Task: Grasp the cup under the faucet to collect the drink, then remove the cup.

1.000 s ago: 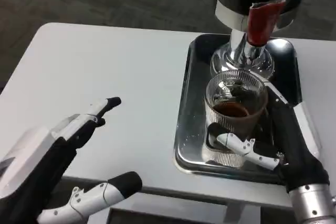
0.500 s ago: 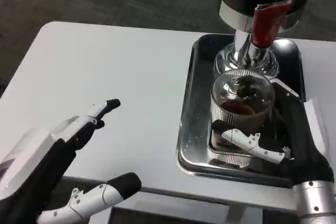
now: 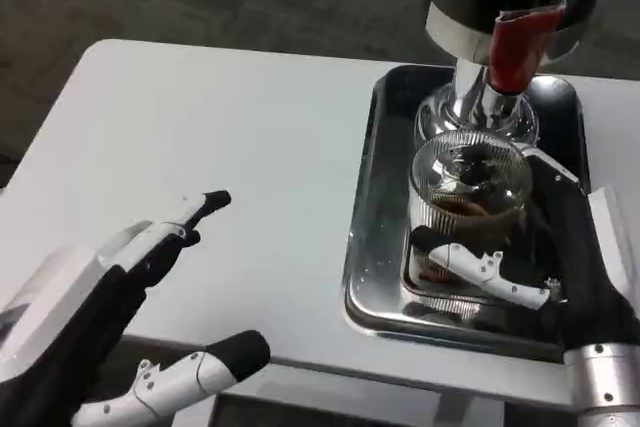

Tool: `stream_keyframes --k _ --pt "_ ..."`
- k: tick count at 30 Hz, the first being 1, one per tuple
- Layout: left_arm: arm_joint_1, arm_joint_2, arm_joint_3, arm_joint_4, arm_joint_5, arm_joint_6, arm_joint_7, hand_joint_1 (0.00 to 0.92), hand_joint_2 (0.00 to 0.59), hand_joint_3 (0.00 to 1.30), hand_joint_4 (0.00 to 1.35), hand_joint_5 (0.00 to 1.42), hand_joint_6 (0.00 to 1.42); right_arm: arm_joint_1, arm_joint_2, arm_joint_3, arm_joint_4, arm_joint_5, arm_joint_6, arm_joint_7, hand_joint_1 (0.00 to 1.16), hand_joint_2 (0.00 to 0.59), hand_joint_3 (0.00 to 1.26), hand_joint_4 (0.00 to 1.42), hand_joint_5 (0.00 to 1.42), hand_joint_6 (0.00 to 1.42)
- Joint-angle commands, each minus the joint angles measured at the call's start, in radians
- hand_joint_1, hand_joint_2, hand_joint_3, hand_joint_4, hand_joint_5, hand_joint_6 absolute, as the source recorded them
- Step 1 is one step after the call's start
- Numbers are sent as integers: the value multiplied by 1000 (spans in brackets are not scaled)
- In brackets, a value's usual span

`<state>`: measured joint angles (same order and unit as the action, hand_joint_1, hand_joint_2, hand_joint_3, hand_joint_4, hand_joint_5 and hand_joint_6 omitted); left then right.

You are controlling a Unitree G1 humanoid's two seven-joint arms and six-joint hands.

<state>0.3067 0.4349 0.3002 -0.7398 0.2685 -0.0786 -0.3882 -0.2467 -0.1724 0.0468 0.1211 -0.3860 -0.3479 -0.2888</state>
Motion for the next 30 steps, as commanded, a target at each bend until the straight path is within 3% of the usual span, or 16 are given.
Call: stream_keyframes --k 1,22,30 --pt "18 6 -3 -16 7 3 1 0 43 92 70 141 30 48 -1 1 1 -3 9 8 821 163 630 654 798 715" --pt "31 -8 -20 -44 22 7 3 0 43 92 70 141 30 177 3 -24 -177 18 11 52 827 158 639 663 836 776" --pt "30 -6 -19 -43 22 8 3 0 43 92 70 141 30 179 2 -39 -196 27 16 73 822 162 639 663 837 801"
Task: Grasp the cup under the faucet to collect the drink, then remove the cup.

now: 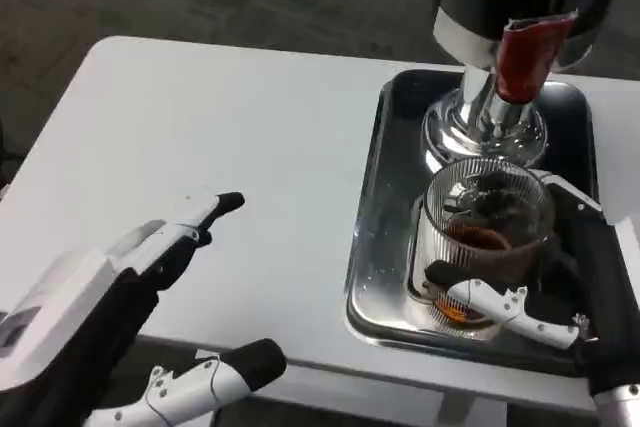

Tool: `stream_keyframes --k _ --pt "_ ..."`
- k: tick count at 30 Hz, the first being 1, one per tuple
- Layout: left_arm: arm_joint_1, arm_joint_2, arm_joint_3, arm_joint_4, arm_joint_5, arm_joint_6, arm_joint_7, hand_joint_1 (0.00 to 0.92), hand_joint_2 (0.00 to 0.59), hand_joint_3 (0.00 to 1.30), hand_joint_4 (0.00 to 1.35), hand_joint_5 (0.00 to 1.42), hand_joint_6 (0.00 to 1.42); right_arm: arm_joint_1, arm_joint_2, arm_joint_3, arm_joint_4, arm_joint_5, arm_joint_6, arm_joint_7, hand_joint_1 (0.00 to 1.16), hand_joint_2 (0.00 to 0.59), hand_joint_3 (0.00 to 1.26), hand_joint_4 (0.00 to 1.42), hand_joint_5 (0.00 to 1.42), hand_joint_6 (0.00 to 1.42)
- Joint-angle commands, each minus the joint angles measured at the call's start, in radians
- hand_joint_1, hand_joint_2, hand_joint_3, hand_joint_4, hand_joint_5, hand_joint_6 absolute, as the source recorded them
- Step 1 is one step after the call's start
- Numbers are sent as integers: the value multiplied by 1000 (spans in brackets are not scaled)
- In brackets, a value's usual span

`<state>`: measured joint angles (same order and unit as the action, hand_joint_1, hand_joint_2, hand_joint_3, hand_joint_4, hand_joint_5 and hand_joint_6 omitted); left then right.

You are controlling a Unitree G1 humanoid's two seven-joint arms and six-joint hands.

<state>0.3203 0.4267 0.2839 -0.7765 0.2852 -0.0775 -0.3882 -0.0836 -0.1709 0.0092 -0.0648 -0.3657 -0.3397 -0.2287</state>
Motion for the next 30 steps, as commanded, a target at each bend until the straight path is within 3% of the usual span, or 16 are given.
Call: stream_keyframes --k 1,16,30 --pt "15 3 -3 -6 6 8 3 0 43 92 70 141 30 13 1 -2 -11 6 8 14 822 162 639 663 837 802" --pt "3 5 -8 -5 10 13 4 0 43 92 70 141 30 16 6 0 -32 7 0 21 812 159 643 663 848 810" --pt "6 3 -12 -13 13 17 3 0 43 92 70 141 30 46 17 -15 -126 25 9 38 806 162 646 671 848 827"
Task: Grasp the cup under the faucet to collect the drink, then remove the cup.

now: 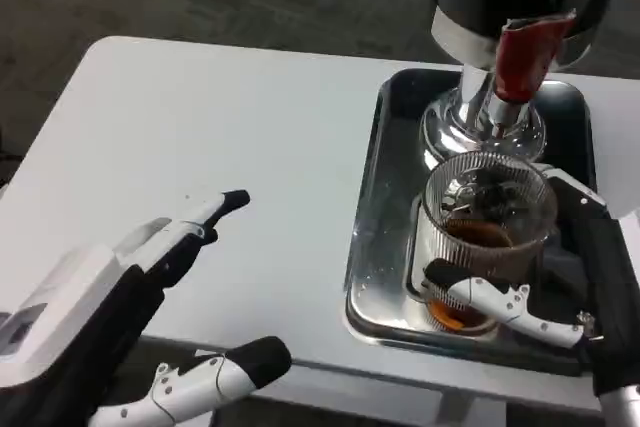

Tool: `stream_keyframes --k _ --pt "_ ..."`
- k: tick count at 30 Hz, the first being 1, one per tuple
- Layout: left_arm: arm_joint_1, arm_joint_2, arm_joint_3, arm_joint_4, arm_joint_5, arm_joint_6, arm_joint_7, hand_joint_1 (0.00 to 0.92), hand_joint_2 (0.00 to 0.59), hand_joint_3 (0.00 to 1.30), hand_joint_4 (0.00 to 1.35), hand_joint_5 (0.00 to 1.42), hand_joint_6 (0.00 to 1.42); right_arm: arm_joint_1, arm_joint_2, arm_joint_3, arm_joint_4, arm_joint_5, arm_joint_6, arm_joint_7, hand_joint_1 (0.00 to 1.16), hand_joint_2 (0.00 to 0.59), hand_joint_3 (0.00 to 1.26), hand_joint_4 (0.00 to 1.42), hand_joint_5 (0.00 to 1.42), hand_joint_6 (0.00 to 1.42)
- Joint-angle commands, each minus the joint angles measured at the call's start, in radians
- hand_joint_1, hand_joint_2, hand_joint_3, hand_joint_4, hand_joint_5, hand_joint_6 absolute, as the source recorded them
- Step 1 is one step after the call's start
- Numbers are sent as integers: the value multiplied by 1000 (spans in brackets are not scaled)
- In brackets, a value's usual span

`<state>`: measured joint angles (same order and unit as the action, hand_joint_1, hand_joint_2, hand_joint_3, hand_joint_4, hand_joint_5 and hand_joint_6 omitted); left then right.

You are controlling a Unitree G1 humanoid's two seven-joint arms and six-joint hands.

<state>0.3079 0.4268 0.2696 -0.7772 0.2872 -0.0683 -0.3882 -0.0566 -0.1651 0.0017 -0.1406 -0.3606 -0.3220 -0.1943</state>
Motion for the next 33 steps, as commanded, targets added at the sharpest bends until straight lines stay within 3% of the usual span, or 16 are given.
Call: stream_keyframes --k 1,20,33 --pt "18 3 1 -14 11 8 4 0 43 92 70 141 30 23 11 -9 -57 21 -9 4 805 163 646 672 848 827" --pt "-15 3 -16 -40 17 35 4 0 43 92 70 141 30 99 11 -36 -181 57 -3 49 804 163 646 672 848 841" --pt "-7 2 -11 -174 17 82 -11 0 43 95 78 144 29 188 23 -35 -358 90 26 102 807 159 646 678 848 841"
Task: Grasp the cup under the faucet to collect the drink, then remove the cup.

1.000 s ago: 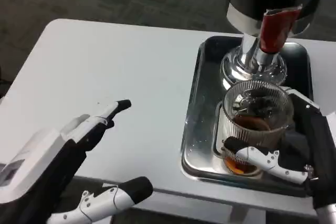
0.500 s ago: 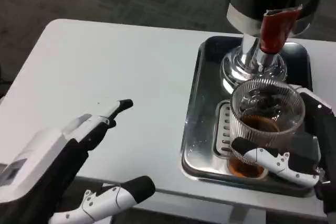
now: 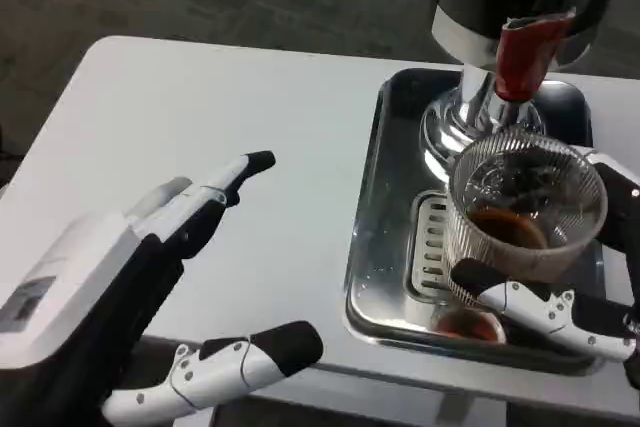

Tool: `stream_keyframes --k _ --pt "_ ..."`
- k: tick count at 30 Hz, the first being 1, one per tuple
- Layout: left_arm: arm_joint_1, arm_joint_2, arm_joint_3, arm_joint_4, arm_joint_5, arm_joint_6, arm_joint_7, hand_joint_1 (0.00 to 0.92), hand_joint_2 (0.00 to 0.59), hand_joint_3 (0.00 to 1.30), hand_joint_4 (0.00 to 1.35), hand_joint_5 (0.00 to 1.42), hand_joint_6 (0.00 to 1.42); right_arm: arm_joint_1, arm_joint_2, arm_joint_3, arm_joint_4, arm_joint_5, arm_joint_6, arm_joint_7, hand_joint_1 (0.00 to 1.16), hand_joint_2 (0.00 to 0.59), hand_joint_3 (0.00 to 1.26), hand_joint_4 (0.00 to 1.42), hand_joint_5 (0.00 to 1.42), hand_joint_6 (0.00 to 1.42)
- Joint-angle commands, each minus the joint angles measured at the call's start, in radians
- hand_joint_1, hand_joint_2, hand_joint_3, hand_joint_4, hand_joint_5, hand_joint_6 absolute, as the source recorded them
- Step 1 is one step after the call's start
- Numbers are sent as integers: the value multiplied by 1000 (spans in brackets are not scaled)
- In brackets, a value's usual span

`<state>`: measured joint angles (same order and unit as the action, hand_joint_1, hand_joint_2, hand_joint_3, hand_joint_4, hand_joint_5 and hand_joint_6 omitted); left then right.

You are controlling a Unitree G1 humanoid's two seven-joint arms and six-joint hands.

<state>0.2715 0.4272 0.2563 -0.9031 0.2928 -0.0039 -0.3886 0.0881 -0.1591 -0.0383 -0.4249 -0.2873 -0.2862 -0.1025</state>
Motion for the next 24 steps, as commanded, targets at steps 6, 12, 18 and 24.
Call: stream_keyframes --k 6,12,18,24 --pt "52 -4 12 -92 1 38 -9 0 44 100 80 150 33 95 26 7 -135 32 -10 37 811 161 646 681 848 841" --pt "47 13 31 -128 4 54 -25 0 44 101 80 152 38 118 34 18 -195 36 3 68 810 159 646 681 848 852" --pt "28 20 14 -142 22 64 -33 0 44 101 86 153 41 128 46 33 -232 33 11 86 810 159 646 681 848 854" --pt "-8 27 1 -144 40 73 -49 0 44 102 89 153 42 148 57 64 -270 26 21 97 812 160 646 681 848 855"
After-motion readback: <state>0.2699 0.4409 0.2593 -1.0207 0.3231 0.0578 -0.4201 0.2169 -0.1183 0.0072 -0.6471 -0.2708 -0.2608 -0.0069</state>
